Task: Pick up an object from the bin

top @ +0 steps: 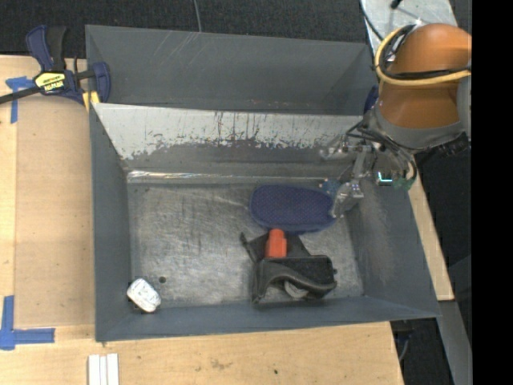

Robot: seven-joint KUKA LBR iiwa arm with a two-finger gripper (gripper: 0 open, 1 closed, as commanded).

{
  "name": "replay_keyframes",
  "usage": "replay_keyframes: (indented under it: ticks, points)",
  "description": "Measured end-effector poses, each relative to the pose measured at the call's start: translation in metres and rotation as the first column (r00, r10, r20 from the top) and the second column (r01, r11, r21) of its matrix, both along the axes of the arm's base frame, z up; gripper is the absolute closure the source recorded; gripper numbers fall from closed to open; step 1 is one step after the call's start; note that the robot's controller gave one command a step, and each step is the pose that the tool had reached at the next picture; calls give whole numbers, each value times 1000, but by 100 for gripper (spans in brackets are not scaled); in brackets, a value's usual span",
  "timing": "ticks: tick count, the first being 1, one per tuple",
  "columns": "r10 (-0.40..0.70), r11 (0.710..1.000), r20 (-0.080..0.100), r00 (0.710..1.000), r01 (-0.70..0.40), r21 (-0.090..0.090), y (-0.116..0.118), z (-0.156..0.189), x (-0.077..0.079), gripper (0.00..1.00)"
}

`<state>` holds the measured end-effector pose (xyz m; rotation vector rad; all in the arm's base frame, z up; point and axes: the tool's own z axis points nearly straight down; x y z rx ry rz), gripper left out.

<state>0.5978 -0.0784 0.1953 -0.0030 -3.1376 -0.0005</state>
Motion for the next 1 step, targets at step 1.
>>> replay_keyframes:
  ticks: [1]
  points:
    - [-138, 990, 8, 990, 138, -3, 49, -110, 27, 0]
